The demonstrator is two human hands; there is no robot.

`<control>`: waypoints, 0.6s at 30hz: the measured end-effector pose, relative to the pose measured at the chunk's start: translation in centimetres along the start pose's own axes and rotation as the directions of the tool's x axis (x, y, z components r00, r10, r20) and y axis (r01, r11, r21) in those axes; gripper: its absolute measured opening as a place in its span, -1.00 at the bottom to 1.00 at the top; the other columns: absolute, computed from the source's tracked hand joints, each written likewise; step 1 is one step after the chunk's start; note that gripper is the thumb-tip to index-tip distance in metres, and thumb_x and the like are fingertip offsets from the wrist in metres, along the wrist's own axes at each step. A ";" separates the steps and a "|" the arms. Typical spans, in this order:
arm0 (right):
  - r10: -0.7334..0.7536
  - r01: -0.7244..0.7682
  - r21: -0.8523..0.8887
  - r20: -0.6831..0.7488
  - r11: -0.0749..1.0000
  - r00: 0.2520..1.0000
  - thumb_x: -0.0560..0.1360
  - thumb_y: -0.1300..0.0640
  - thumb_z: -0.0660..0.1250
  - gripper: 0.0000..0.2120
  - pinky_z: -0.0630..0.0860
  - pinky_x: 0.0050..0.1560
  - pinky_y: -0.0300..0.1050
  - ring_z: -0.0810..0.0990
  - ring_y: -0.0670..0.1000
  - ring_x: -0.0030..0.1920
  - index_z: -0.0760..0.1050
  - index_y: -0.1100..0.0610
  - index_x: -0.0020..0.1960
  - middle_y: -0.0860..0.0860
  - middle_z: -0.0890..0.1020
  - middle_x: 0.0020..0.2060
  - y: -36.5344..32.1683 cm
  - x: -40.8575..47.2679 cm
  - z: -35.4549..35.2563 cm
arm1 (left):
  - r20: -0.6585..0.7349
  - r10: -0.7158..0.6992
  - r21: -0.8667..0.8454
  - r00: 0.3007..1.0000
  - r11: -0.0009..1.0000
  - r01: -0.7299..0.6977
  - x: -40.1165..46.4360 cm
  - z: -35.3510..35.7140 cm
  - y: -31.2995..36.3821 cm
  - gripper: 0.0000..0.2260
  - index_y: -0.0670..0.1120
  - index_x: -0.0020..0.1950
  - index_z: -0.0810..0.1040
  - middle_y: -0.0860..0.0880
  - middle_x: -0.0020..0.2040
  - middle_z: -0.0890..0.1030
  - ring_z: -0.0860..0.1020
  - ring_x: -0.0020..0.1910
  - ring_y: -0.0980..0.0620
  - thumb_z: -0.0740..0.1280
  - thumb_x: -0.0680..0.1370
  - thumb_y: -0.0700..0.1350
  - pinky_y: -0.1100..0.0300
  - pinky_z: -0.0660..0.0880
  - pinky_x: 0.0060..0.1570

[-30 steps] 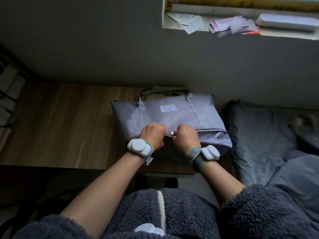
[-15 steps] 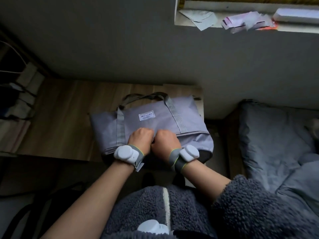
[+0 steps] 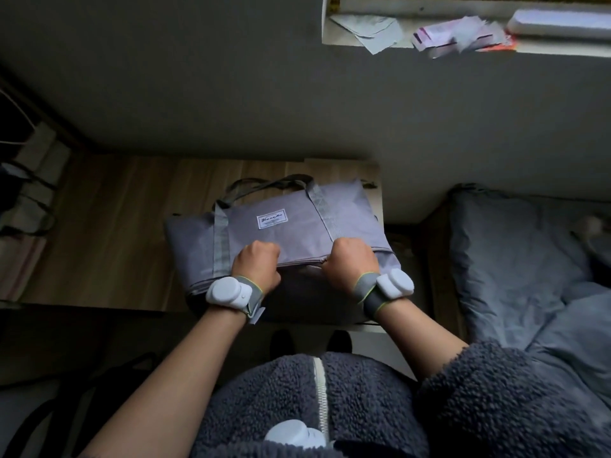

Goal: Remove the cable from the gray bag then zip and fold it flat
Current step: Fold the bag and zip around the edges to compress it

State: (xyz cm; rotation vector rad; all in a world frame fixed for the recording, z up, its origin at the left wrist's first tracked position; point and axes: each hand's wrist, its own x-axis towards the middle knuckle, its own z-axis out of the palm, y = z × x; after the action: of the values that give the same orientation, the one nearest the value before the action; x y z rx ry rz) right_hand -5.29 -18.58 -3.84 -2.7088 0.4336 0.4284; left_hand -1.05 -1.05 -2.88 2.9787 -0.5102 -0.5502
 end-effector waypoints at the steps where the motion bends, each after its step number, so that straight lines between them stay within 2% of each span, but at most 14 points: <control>1: 0.007 -0.007 -0.003 -0.002 1.000 1.000 0.35 0.06 0.31 -0.85 0.37 -0.27 -0.09 0.59 0.27 -0.16 0.41 0.13 -0.28 0.20 0.63 -0.18 0.2 0.1 0.0 | 0.004 -0.009 -0.008 1.000 1.000 0.009 0.0 0.0 0.0 -0.88 -0.13 -0.19 0.53 -0.19 -0.18 0.59 0.57 -0.14 -0.26 0.28 0.33 -0.29 0.01 0.55 -0.17; 4: 0.044 -0.044 -0.009 0.004 0.999 0.999 0.32 0.12 0.29 -0.84 0.38 -0.28 -0.11 0.59 0.26 -0.17 0.35 0.15 -0.35 0.19 0.62 -0.21 1.0 0.4 -0.1 | 0.041 -0.034 -0.034 0.999 0.999 0.035 0.2 0.1 -0.4 -0.90 -0.10 -0.28 0.45 -0.16 -0.22 0.56 0.57 -0.15 -0.25 0.28 0.31 -0.29 0.06 0.53 -0.19; 7: 0.064 -0.064 -0.005 0.003 0.998 0.998 0.31 0.12 0.30 -0.74 0.35 -0.30 -0.12 0.52 0.23 -0.25 0.24 0.13 -0.43 0.20 0.62 -0.24 2.0 1.0 -0.5 | 0.076 -0.072 -0.076 0.994 0.994 0.078 0.4 -0.1 -0.7 -0.87 -0.07 -0.33 0.44 -0.14 -0.22 0.55 0.57 -0.14 -0.25 0.27 0.32 -0.29 0.09 0.52 -0.18; 10: 0.074 -0.074 0.000 0.028 0.997 0.997 0.34 0.09 0.33 -0.71 0.36 -0.30 -0.13 0.51 0.22 -0.25 0.27 0.14 -0.41 0.19 0.63 -0.22 2.2 1.3 -0.7 | 0.107 -0.112 -0.063 0.988 0.991 0.119 0.5 -0.5 -0.6 -0.89 -0.10 -0.27 0.53 -0.16 -0.15 0.60 0.58 -0.12 -0.24 0.28 0.34 -0.29 0.06 0.57 -0.13; 12: 0.047 -0.047 0.002 0.022 0.999 0.999 0.37 0.06 0.32 -0.76 0.34 -0.29 -0.12 0.57 0.25 -0.18 0.36 0.17 -0.35 0.20 0.63 -0.21 2.2 1.3 -0.5 | 0.131 -0.109 0.037 0.985 0.994 0.105 0.5 -0.6 -0.6 -0.86 -0.12 -0.12 0.59 -0.19 -0.08 0.60 0.60 -0.06 -0.25 0.31 0.38 -0.28 0.02 0.57 -0.10; 14: 0.029 -0.029 0.034 0.011 0.999 1.000 0.42 -0.02 0.31 -0.73 0.33 -0.30 -0.11 0.58 0.24 -0.14 0.49 0.20 -0.26 0.18 0.62 -0.23 3.3 0.8 -0.4 | 0.132 -0.029 0.128 0.991 0.992 0.012 1.0 -0.6 0.4 -0.81 -0.14 0.01 0.55 -0.19 0.01 0.59 0.58 0.03 -0.24 0.37 0.40 -0.21 0.00 0.54 -0.04; 17: -0.033 0.030 0.098 0.031 0.995 0.999 0.43 -0.21 0.33 -0.63 0.45 -0.23 -0.06 0.58 0.17 -0.12 0.56 0.11 -0.16 0.11 0.64 -0.22 4.8 -0.4 -0.1 | 0.099 0.216 0.049 0.971 0.974 -0.221 1.9 0.2 3.2 -0.71 -0.10 0.01 0.49 -0.13 0.06 0.56 0.51 0.09 -0.17 0.44 0.41 0.03 0.01 0.46 0.06; 18: -0.069 0.062 0.114 0.059 0.992 0.996 0.42 -0.23 0.34 -0.62 0.47 -0.21 -0.06 0.59 0.16 -0.10 0.56 0.10 -0.14 0.10 0.65 -0.20 5.1 -0.7 0.2 | 0.091 0.275 0.032 0.957 0.960 -0.279 2.3 0.6 4.4 -0.70 -0.09 0.01 0.48 -0.13 0.06 0.56 0.50 0.10 -0.17 0.43 0.42 0.04 0.02 0.44 0.07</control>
State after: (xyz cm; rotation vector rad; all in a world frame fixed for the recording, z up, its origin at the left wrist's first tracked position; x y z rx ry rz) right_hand -7.81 -22.87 -5.31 -2.5851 0.3399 0.4561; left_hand -0.60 -5.97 -3.66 2.8603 -0.9405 -0.6469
